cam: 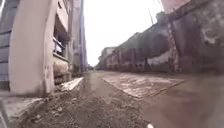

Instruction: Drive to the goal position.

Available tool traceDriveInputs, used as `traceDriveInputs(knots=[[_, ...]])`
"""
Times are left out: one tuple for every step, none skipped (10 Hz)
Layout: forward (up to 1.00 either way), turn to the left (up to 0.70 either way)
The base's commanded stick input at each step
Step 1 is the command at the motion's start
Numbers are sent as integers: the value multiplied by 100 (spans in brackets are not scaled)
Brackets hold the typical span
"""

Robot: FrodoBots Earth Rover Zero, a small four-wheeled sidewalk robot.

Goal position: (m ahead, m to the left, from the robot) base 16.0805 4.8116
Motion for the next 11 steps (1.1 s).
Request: traceDriveInputs(knots=[[70,-18],[70,-21],[70,-5],[70,0],[70,0],[70,0],[70,0],[70,0],[70,0],[70,0],[70,0]])
